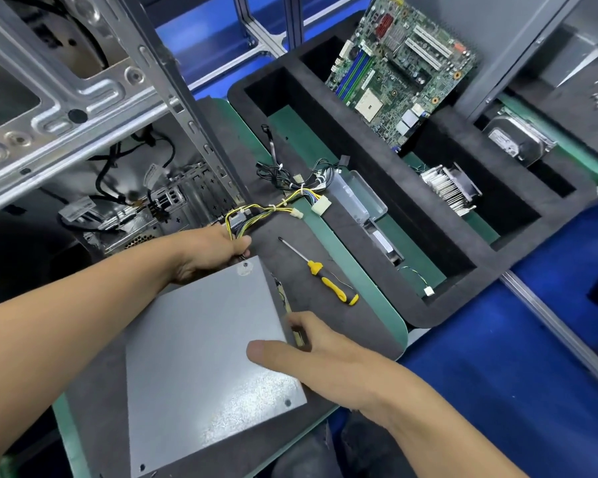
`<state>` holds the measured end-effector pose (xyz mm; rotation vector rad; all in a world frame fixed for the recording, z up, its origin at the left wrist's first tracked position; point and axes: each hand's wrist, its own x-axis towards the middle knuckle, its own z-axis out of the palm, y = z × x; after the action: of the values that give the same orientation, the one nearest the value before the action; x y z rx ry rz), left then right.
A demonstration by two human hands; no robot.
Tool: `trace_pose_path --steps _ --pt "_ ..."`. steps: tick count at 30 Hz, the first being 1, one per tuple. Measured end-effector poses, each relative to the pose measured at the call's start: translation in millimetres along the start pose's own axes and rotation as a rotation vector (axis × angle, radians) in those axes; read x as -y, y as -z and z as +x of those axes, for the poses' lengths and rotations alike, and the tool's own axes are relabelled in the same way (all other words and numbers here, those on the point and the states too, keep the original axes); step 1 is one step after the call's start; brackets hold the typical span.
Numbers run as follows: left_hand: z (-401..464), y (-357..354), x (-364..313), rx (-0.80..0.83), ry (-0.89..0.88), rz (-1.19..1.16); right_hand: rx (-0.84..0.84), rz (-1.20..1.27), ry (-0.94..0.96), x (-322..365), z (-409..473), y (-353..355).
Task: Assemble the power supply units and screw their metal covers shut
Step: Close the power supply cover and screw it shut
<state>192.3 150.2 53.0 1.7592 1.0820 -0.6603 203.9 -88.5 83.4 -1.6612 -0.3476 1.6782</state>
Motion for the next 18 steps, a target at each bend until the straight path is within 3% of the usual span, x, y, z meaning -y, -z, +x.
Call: trace_pose_path --steps 2,5,7,11,14,18 --pt "1.5 1.2 0.9 0.016 0.037 -0.041 -0.017 -0.068 0.033 -5.4 3.5 2.9" --pt "5.3 1.6 3.8 0.019 0.050 -0.071 -0.263 -0.089 0.148 -11.0 18.2 12.1" --pt "6.4 1.4 4.9 0.018 0.052 -0.087 -0.335 -0.044 0.207 -13.7 30.3 14.7" --pt "9.3 0.4 7.6 0.015 0.055 -0.138 -0.302 -0.034 0.273 -23.0 47.4 1.3" --pt "9.2 1.4 9.7 0.014 0.025 -0.131 -0.309 0.070 0.216 -28.1 49.9 -5.3" --pt "-1.3 8.0 8.5 0.167 -0.022 -0.057 -0.297 0.073 0.176 -32.9 55.1 -5.9"
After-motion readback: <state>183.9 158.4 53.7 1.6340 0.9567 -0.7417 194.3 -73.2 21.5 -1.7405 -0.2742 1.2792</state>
